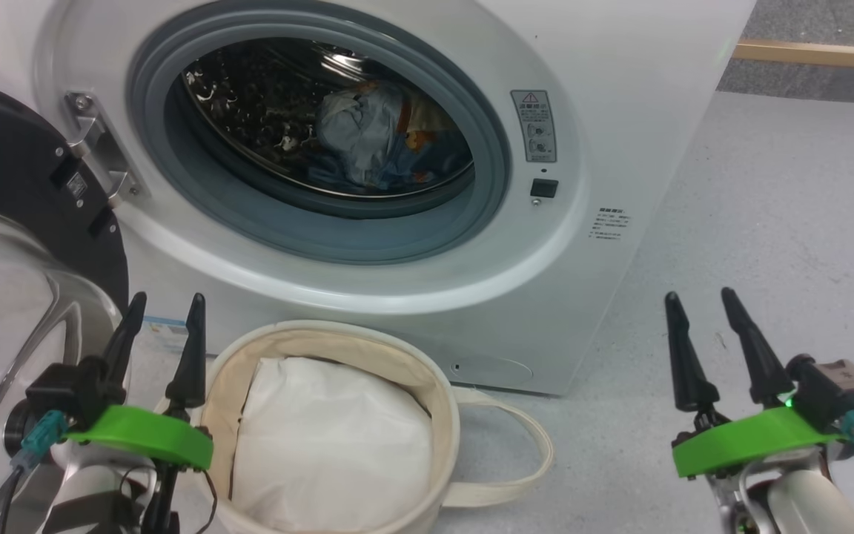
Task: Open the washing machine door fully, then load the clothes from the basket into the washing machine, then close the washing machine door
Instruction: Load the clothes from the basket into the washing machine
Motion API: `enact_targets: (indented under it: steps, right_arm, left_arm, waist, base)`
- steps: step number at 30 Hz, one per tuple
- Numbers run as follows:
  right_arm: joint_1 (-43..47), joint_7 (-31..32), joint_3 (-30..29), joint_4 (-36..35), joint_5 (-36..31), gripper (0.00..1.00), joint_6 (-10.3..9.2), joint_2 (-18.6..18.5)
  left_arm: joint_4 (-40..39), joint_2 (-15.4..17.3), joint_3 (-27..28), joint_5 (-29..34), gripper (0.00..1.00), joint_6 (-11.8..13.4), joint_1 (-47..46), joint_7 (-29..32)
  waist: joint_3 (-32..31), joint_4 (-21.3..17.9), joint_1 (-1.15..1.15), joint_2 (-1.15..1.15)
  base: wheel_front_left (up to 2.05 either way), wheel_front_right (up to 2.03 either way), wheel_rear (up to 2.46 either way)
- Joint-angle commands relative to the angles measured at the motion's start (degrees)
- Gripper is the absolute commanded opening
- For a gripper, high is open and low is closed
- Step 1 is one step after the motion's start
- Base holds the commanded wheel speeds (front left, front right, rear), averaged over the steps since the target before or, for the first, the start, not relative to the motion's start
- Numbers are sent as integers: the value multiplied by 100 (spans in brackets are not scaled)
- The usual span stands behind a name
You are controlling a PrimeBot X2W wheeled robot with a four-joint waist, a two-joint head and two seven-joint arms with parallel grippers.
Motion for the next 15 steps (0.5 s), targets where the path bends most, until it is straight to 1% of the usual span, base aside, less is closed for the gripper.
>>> enact_targets:
  steps: [1, 15]
  right_arm:
    - [-107, -70, 26, -153, -65, 100, 3, -90]
    - [-61, -70, -111, -57, -111, 100, 3, -58]
  left_arm:
    - [-183, 105, 198, 64, 100, -28, -108, -35]
    - [-157, 104, 371, 16, 100, -32, -68, -35]
  waist:
    - [-9, 8, 0, 0]
    - [-50, -50, 0, 0]
  base:
    - [0, 0, 0]
    - [0, 0, 0]
